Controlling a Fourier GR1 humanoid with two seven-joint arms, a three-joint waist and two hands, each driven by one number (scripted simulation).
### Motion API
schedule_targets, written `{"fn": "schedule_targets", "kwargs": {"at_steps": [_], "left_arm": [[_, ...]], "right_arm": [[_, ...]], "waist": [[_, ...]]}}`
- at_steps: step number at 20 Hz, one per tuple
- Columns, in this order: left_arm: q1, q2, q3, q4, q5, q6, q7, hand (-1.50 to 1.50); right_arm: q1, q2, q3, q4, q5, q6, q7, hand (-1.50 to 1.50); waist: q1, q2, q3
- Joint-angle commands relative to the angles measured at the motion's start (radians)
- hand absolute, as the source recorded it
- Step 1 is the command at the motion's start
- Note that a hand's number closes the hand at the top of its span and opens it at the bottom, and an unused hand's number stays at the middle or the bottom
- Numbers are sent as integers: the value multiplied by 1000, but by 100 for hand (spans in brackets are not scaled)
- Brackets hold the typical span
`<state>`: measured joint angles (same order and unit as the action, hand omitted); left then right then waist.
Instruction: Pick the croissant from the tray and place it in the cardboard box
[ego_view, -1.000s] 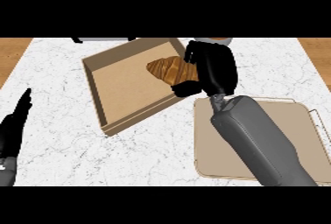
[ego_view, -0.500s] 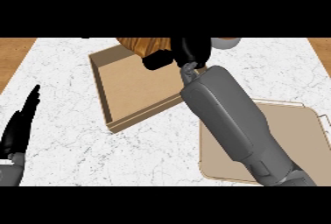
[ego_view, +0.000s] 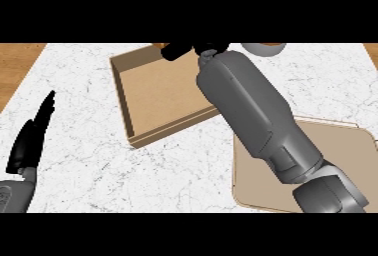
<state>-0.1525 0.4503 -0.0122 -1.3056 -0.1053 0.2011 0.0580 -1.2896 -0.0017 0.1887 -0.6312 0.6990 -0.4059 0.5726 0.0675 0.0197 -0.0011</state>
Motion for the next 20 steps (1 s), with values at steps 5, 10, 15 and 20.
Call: {"fn": "schedule_targets", "kwargs": {"at_steps": [5, 10, 15, 20], "left_arm": [[-31, -13, -18, 16, -29, -1, -9, 0], [-28, -21, -18, -2, -17, -12, -12, 0], [-82, 6, -8, 2, -15, -42, 9, 0], [-34, -33, -23, -1, -25, -16, -18, 0]], "right_arm": [[-92, 2, -35, 288, -14, -124, -39, 150], [-70, 2, -131, 341, -134, -123, -69, -150], [-96, 2, -139, 372, -172, -165, -122, -150], [-79, 2, -163, 358, -186, -277, -255, -150]], "waist": [[32, 17, -1], [50, 23, 0], [75, 28, 0], [65, 25, 1]]}}
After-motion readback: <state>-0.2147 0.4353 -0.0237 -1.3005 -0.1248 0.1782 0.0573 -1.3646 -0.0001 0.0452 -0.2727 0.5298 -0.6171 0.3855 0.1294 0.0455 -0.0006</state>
